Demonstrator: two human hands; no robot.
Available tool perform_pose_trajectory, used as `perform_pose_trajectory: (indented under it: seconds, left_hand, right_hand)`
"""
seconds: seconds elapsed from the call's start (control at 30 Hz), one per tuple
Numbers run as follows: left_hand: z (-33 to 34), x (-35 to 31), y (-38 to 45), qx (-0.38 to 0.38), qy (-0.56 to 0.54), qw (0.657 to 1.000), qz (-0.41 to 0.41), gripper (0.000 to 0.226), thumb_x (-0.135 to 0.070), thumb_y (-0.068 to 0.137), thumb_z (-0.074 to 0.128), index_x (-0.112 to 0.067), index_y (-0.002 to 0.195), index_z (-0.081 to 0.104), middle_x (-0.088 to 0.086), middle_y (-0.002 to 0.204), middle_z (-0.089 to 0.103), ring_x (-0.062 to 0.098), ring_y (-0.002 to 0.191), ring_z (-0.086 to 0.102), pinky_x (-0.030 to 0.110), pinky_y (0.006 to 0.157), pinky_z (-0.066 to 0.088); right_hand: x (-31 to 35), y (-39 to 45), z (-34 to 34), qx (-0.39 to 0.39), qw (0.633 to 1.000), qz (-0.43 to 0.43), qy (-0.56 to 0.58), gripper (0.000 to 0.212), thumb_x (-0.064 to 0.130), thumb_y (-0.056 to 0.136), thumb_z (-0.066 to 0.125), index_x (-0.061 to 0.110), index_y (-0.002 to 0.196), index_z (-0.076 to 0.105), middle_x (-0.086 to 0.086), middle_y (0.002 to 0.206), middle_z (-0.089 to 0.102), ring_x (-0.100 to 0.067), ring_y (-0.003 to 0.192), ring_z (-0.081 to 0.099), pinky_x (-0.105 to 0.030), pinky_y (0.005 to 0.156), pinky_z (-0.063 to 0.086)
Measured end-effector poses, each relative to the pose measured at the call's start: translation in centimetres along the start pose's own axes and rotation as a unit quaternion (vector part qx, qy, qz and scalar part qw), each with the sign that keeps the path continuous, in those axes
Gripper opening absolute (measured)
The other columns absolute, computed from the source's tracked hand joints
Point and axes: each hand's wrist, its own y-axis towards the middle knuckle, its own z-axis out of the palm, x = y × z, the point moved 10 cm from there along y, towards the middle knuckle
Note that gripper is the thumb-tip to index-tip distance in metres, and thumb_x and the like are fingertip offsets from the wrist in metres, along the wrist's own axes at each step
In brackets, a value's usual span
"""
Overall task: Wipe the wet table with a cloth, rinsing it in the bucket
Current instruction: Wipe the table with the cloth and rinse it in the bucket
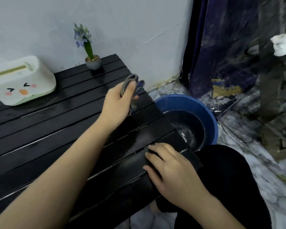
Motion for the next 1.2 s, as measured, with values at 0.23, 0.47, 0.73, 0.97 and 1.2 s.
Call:
perform_pose_trajectory:
  seconds: [0.23, 0.47, 0.73, 0.97, 1.2]
  left_hand:
    - [-17.5, 4.5, -8.9, -0.114, 0.400, 0.909, -0.023, 0.038, -0.040, 0.099, 0.048, -0.024, 0.132, 0.057, 0.000, 0.133, 0.062, 0.025, 0.126, 0.055, 0.042, 0.108, 0.041]
    - [-14.9, 8.6, -13.3, 0.002, 0.488, 0.873, 0.011, 0.057, -0.036, 0.098, 0.048, -0.015, 0.150, 0.038, 0.005, 0.156, 0.036, 0.026, 0.145, 0.033, 0.041, 0.122, 0.017]
    - [-9.3, 4.7, -21.1, 0.142, 0.344, 0.923, 0.102, 0.049, -0.022, 0.097, 0.040, -0.018, 0.147, 0.043, -0.008, 0.152, 0.043, 0.006, 0.143, 0.034, 0.029, 0.122, 0.018]
    - [-22.9, 4.4, -21.3, -0.218, 0.172, 0.960, -0.036, 0.040, -0.023, 0.097, 0.056, -0.020, 0.136, 0.056, -0.016, 0.120, 0.067, -0.007, 0.104, 0.062, 0.011, 0.088, 0.047]
    - [-24.0, 8.6, -21.8, -0.120, 0.508, 0.852, -0.051, 0.045, -0.024, 0.092, 0.063, -0.018, 0.137, 0.056, 0.017, 0.152, 0.037, 0.040, 0.143, 0.029, 0.053, 0.116, 0.028]
  right_hand:
    - [4.2, 6.1, 2.8, 0.003, 0.999, -0.030, 0.033, 0.037, 0.032, 0.093, 0.064, 0.012, 0.124, 0.066, -0.007, 0.131, 0.062, -0.025, 0.126, 0.054, -0.038, 0.100, 0.050]
    - [6.1, 8.6, 5.8, 0.036, 0.998, -0.053, 0.011, 0.034, 0.035, 0.093, 0.062, 0.013, 0.119, 0.068, -0.009, 0.129, 0.061, -0.027, 0.125, 0.053, -0.041, 0.100, 0.047]
    - [6.0, 9.2, 5.6, 0.040, 0.997, -0.059, 0.000, 0.027, 0.026, 0.093, 0.063, 0.014, 0.116, 0.070, -0.007, 0.121, 0.064, -0.028, 0.116, 0.057, -0.042, 0.089, 0.050]
    - [8.5, 11.7, 6.1, 0.077, 0.994, -0.078, 0.008, 0.028, 0.032, 0.097, 0.057, 0.015, 0.117, 0.068, -0.004, 0.122, 0.061, -0.027, 0.113, 0.053, -0.042, 0.090, 0.048]
    - [13.6, 13.6, 8.0, 0.108, 0.987, -0.116, 0.042, 0.030, 0.033, 0.099, 0.053, 0.017, 0.121, 0.066, -0.001, 0.128, 0.058, -0.023, 0.119, 0.050, -0.039, 0.098, 0.044]
